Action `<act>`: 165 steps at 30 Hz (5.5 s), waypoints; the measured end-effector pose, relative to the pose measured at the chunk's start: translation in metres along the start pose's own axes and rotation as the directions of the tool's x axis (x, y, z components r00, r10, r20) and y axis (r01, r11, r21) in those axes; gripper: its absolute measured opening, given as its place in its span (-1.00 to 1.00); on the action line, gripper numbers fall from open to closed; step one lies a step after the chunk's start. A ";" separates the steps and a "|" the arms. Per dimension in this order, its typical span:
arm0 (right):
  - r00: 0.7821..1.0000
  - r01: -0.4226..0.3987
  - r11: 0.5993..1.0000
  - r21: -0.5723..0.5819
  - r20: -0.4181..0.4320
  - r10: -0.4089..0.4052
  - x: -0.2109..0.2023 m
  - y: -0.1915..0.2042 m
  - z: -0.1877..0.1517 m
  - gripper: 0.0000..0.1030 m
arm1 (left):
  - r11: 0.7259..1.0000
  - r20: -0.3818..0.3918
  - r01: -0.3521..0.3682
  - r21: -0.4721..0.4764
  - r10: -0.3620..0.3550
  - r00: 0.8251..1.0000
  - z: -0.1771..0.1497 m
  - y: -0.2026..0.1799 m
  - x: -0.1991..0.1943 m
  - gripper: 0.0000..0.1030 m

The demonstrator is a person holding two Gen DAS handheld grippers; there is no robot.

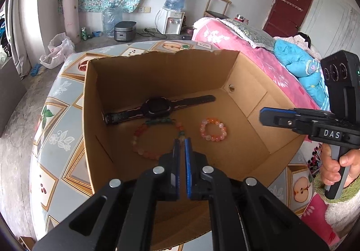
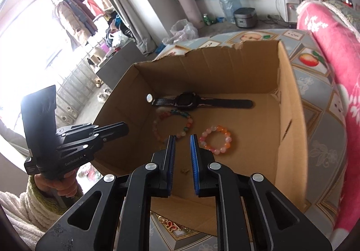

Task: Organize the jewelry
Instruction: 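Carry both gold pieces over the box and open both grippers, then move both open grippers back to the gold jewelry beside the box, then close the right gripper on a gold piece while the left gripper grasps a gold ring, then carry both gold pieces into the box and open both grippers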

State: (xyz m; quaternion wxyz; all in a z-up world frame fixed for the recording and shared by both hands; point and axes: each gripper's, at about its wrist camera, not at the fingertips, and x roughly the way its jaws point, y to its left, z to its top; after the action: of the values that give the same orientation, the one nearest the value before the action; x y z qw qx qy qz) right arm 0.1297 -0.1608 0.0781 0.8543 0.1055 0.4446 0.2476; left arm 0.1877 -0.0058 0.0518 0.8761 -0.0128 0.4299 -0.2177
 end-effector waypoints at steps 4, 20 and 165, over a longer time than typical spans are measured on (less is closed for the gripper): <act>0.999 0.023 1.000 0.005 0.045 -0.023 -0.014 -0.003 -0.002 -0.68 | 1.000 0.031 -0.007 -0.013 0.008 0.999 0.001 0.001 -0.010 -0.92; 0.975 0.058 0.997 0.059 0.210 -0.069 -0.092 -0.006 -0.071 -0.27 | 0.997 0.158 -0.067 0.042 0.059 0.986 -0.059 -0.033 -0.112 0.24; 0.954 -0.076 0.997 -0.032 0.288 0.082 -0.087 0.032 -0.058 -0.99 | 0.973 0.233 0.037 0.229 -0.091 0.968 -0.036 -0.088 -0.107 -0.77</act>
State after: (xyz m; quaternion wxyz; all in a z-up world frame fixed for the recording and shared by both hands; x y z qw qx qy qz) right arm 0.0303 -0.1814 0.1190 0.9005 0.1497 0.3078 0.2681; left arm 0.0704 -0.0379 0.1279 0.9103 0.0452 0.2922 -0.2898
